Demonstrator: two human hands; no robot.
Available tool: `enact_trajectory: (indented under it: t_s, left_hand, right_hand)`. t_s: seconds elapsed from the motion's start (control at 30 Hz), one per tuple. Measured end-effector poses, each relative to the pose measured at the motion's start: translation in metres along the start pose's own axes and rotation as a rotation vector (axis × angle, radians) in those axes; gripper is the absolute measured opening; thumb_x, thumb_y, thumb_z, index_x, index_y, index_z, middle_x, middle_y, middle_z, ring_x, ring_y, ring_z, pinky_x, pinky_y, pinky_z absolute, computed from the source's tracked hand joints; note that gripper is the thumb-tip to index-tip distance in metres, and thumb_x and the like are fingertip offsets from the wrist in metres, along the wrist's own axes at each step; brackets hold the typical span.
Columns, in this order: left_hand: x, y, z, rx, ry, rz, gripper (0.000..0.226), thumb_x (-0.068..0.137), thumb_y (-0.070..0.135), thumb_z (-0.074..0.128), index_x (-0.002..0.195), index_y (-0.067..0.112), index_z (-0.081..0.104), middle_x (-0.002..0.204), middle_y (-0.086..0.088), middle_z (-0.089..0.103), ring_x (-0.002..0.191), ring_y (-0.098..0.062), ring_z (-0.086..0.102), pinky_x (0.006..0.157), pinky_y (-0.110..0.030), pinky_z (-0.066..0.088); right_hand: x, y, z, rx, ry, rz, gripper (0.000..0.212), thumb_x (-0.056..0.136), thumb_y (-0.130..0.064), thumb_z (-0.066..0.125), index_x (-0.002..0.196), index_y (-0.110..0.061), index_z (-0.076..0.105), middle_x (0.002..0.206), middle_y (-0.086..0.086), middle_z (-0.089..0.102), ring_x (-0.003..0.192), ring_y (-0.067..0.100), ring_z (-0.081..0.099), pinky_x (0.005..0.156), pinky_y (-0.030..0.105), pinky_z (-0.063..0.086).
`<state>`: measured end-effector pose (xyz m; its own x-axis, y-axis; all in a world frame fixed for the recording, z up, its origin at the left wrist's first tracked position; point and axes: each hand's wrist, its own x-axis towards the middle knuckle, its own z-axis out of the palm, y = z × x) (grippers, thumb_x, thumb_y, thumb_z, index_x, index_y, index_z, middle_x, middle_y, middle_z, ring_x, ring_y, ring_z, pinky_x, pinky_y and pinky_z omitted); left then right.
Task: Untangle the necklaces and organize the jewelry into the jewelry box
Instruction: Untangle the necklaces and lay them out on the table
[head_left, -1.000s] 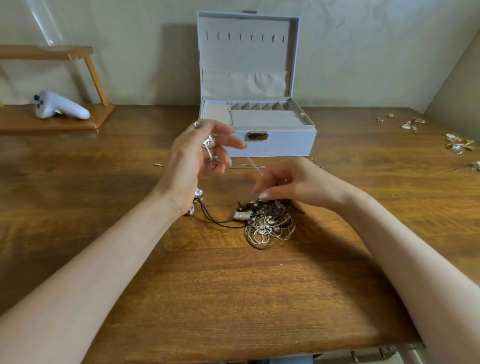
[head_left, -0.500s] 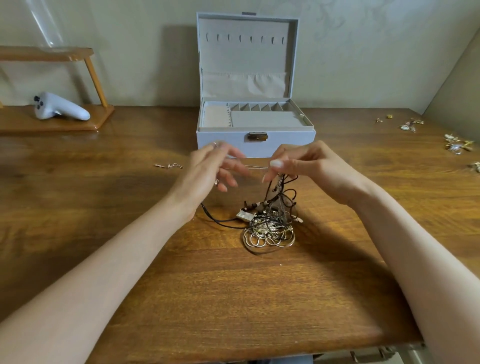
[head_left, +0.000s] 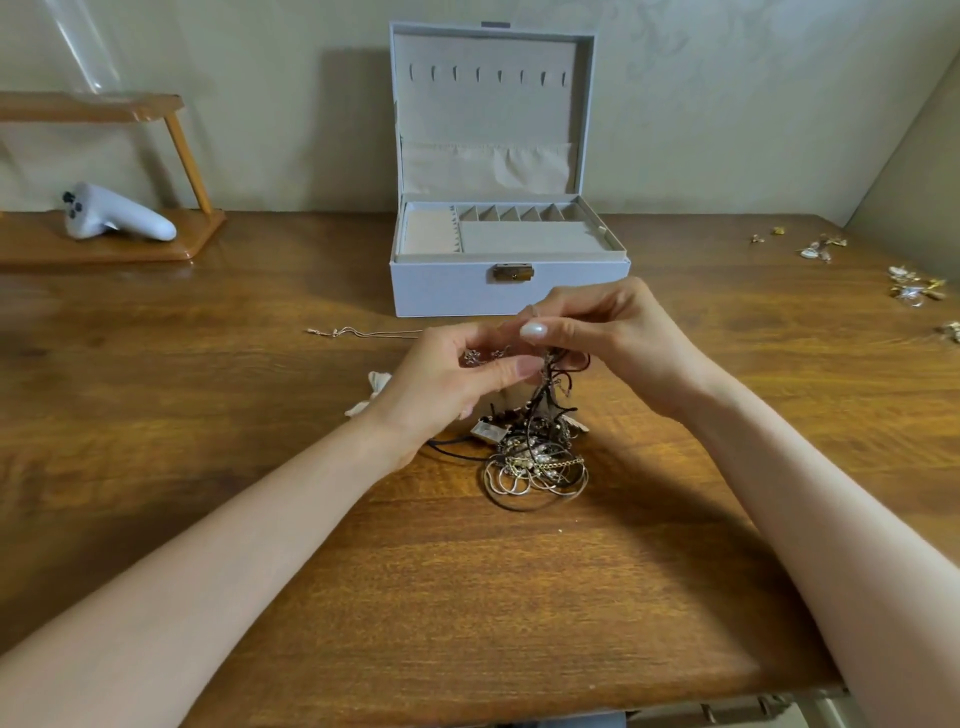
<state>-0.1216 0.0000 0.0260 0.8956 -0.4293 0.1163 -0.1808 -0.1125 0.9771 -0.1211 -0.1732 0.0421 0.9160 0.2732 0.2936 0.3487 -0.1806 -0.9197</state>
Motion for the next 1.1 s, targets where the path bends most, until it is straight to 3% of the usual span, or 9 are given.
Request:
enact_trajectory:
  t_s: [0.13,0.23,0.37,0.5,0.6,0.7,0.83,0.97,1.1]
  left_hand:
    - [0.000,0.001,-0.001,0.014,0.040,0.000,0.026,0.078,0.027,0.067,0.104,0.024,0.066,0.083,0.010,0.066,0.043,0.006,0.048,0.044,-0.013,0.030]
    - [0.000,0.003,-0.001,0.001,0.038,0.032,0.027,0.072,0.033,0.068,0.098,0.025,0.068,0.085,0.008,0.068,0.050,0.006,0.051,0.043,-0.009,0.032]
    - [-0.001,0.003,-0.001,-0.004,0.045,0.050,0.021,0.075,0.027,0.068,0.096,0.023,0.067,0.067,0.019,0.065,0.055,0.009,0.053,0.044,-0.004,0.032]
    - [-0.001,0.005,-0.002,-0.024,0.043,0.083,0.014,0.080,0.022,0.066,0.094,0.023,0.067,0.067,0.022,0.066,0.066,0.011,0.058,0.051,-0.002,0.037]
    - [-0.003,0.007,-0.002,0.002,0.024,0.121,0.012,0.084,0.018,0.064,0.091,0.028,0.066,0.075,0.024,0.068,0.076,0.013,0.060,0.058,-0.001,0.040]
    - [-0.001,0.002,-0.004,0.000,0.059,0.091,0.011,0.086,0.021,0.063,0.095,0.022,0.068,0.078,0.015,0.068,0.071,0.006,0.058,0.056,-0.008,0.040]
    - [0.004,-0.002,-0.012,-0.147,0.080,0.019,0.004,0.088,0.016,0.059,0.085,0.014,0.062,0.076,-0.002,0.056,0.045,-0.002,0.032,0.043,-0.011,0.026]
    - [0.007,-0.001,-0.018,-0.290,0.071,0.025,0.004,0.086,0.014,0.057,0.084,0.012,0.059,0.069,0.006,0.058,0.043,-0.002,0.031,0.043,-0.013,0.021]
    - [0.008,-0.002,-0.021,-0.333,0.101,0.004,0.009,0.090,0.013,0.053,0.084,0.011,0.060,0.073,0.004,0.058,0.045,-0.003,0.031,0.046,-0.016,0.020]
  right_hand:
    - [0.000,0.001,0.002,0.005,0.009,-0.016,0.009,0.070,-0.020,0.071,0.077,-0.014,0.075,0.083,0.005,0.074,0.080,0.026,0.061,0.071,0.036,0.046]
    - [-0.001,-0.001,0.007,0.007,0.054,-0.029,0.005,0.070,-0.020,0.071,0.073,-0.016,0.071,0.079,0.005,0.072,0.070,0.022,0.056,0.060,0.028,0.044]
    - [0.000,-0.001,0.013,-0.006,0.083,-0.029,0.017,0.073,-0.022,0.075,0.081,-0.008,0.072,0.093,0.023,0.070,0.084,0.038,0.060,0.078,0.060,0.046]
    - [0.001,0.003,0.014,0.035,0.061,-0.040,0.017,0.080,-0.022,0.067,0.090,-0.012,0.075,0.095,0.022,0.071,0.096,0.051,0.059,0.085,0.066,0.042]
    - [0.001,0.004,0.015,0.017,0.007,-0.035,0.021,0.086,-0.032,0.063,0.095,-0.017,0.075,0.085,0.029,0.066,0.076,0.046,0.058,0.065,0.051,0.052]
    - [0.000,0.002,0.016,0.010,0.000,-0.010,0.027,0.084,-0.035,0.060,0.097,-0.015,0.071,0.060,0.016,0.047,0.053,0.012,0.042,0.046,0.022,0.035]
    - [0.002,0.000,0.006,0.039,-0.035,0.082,0.029,0.073,-0.023,0.074,0.093,-0.012,0.056,0.076,0.016,0.056,0.057,0.008,0.049,0.050,0.019,0.038]
    - [0.001,0.002,0.001,-0.077,-0.138,0.144,0.020,0.073,-0.014,0.072,0.086,-0.002,0.063,0.067,0.007,0.055,0.054,0.006,0.045,0.045,0.017,0.036]
    - [0.000,0.004,-0.003,-0.143,-0.186,0.206,0.012,0.075,-0.017,0.073,0.082,-0.008,0.068,0.062,0.000,0.058,0.048,0.008,0.041,0.044,0.015,0.032]
